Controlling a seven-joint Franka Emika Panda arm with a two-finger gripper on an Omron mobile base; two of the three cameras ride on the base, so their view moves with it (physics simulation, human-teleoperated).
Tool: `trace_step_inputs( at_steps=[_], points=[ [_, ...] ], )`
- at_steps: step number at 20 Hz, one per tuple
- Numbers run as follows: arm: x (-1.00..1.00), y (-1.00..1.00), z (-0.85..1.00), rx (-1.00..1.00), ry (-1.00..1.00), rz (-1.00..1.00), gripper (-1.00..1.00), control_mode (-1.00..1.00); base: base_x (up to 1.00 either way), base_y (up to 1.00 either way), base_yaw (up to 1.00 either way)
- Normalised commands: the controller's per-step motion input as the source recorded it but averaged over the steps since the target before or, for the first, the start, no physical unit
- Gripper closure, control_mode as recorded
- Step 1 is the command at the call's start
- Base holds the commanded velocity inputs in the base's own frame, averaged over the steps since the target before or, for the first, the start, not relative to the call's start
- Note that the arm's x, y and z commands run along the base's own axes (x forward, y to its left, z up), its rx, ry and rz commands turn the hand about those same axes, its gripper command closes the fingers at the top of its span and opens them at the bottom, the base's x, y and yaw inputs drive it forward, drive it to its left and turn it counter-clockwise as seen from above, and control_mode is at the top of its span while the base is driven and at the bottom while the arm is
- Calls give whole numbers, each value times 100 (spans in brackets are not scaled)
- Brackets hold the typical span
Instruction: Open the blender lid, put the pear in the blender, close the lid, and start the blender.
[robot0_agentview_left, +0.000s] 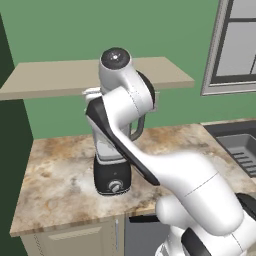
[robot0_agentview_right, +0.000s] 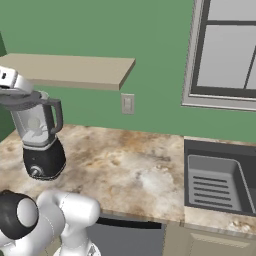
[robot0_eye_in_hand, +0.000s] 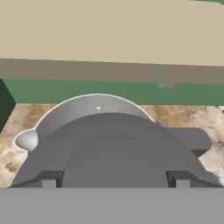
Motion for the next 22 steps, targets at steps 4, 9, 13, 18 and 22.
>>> trace_step_inputs(
  at_steps=[4,9,13,18,22],
  points=[
    [25,1,0,0,0,3,100,-100,0,0,0],
    [22,4,0,0,0,1,100,-100,0,0,0],
    [8,8,0,0,0,0,100,-100,0,0,0],
    [20,8,0,0,0,0,100,-100,0,0,0],
    [23,1,2,0,0,0,100,-100,0,0,0]
  ],
)
